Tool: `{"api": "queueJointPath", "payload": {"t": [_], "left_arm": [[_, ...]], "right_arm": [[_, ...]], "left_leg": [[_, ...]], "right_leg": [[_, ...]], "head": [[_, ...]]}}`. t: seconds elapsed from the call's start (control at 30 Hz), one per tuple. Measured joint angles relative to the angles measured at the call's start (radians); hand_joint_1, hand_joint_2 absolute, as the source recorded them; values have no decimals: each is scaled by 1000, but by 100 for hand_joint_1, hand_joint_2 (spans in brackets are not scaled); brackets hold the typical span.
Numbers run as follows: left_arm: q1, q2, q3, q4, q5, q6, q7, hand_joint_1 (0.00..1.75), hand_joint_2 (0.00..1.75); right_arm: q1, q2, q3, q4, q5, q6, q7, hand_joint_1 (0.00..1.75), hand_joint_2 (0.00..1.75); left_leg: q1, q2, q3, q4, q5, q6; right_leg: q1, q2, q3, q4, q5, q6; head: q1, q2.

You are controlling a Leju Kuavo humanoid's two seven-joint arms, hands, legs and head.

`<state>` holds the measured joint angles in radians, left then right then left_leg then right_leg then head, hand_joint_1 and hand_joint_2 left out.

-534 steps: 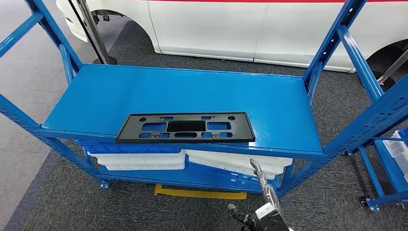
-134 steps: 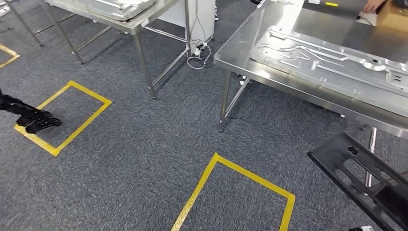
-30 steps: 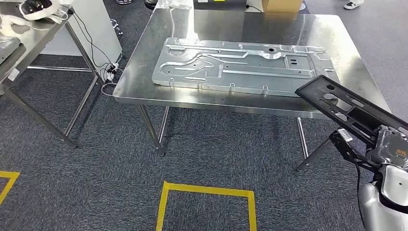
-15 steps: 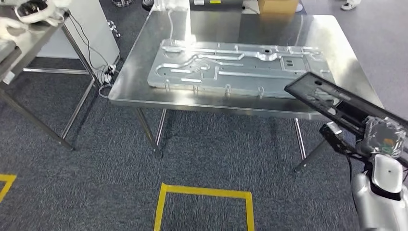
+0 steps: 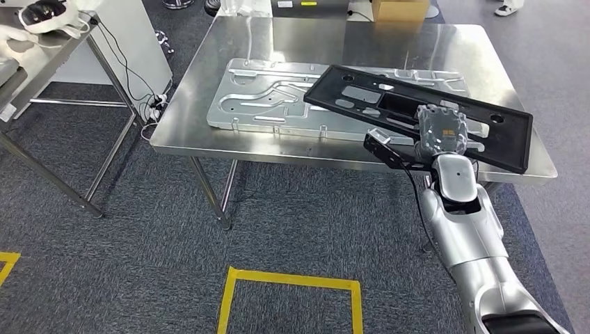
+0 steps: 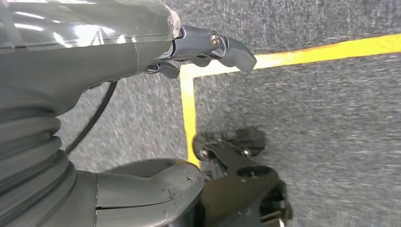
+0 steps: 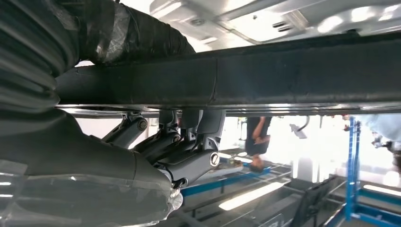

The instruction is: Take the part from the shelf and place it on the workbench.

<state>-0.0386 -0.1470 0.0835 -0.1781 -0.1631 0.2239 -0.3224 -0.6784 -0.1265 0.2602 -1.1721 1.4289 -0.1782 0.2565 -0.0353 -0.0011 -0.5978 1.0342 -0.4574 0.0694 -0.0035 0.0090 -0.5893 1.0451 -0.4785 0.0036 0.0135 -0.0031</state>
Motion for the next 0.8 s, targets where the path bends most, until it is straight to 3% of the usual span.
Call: {"api": "queueJointPath", "payload": {"t": [0.07,0.13,0.23,0.27,0.3,0.33,0.4,0.43,0.47,0.57,0.6,0.67,0.73,0.8], "left_arm": [[4,-1,0,0,-1,0,-1,0,175],[7,-2,0,0,-1,1,-2,0,175],[6,-3,0,0,-2,3,-3,0,175],[6,-3,0,0,-2,2,-3,0,175],[7,-3,0,0,-2,2,-3,0,175],[8,-4,0,0,-3,2,-3,0,175],[12,-5,0,0,-3,3,-4,0,175],[12,-5,0,0,-3,3,-4,0,175],[11,-6,0,1,-3,3,-4,0,175],[6,-6,0,1,-3,5,-4,0,175],[6,-5,0,1,-3,6,-4,0,175],[7,-5,0,1,-2,7,-4,0,175],[8,-5,0,1,-3,7,-5,0,175],[11,-6,0,1,-3,8,-5,0,175]], "right_arm": [[-6,2,14,6,-5,1,1,175,175],[-9,2,21,11,-7,0,1,175,175],[-16,3,26,19,-10,0,1,175,175],[-15,3,27,22,-10,0,1,175,175],[-14,3,30,25,-10,0,1,175,175],[-13,3,32,28,-10,0,1,175,175],[-14,3,34,33,-10,0,1,175,175],[-15,3,35,36,-10,0,1,175,175],[-17,3,36,38,-11,0,1,175,175],[-17,3,37,42,-12,0,1,175,175],[-17,3,37,43,-12,0,1,175,175],[-17,3,38,45,-12,0,1,175,175],[-15,2,38,49,-12,0,1,175,175],[-9,2,38,56,-13,0,1,175,175]], "left_leg": [[3,-1,18,-23,1,3],[10,-1,43,-40,1,6],[12,-1,60,-45,-9,10],[13,-1,66,-45,-15,9],[13,-1,74,-45,-23,8],[14,0,85,-44,-32,6],[16,0,112,-42,-55,-1],[16,0,121,-40,-66,-6],[16,0,124,-39,-77,-12],[16,1,129,-28,-88,-28],[17,0,123,-4,-84,-32],[21,-1,63,99,-87,-41],[26,-1,-29,227,-130,-50],[31,-1,-94,274,-182,-55]], "right_leg": [[-1,-2,4,5,5,9],[-2,-3,-12,45,-9,17],[-7,-3,-118,203,-71,32],[-9,-4,-153,243,-80,37],[-11,-4,-173,252,-71,40],[-13,-6,-174,228,-45,41],[-14,-12,-136,100,47,41],[-12,-15,-118,43,74,35],[-9,-17,-105,6,94,26],[-4,-12,-93,-10,87,-2],[-5,-9,-84,-14,82,-10],[-8,-8,-60,-21,68,-20],[-7,-6,-34,-24,49,-24],[-7,-2,-3,-25,25,-23]], "head": [[0,0],[2,0],[2,0],[2,0],[2,0],[2,0],[2,0],[2,0],[1,0],[0,0],[-1,0],[-1,0],[-2,0],[-2,0]]}}
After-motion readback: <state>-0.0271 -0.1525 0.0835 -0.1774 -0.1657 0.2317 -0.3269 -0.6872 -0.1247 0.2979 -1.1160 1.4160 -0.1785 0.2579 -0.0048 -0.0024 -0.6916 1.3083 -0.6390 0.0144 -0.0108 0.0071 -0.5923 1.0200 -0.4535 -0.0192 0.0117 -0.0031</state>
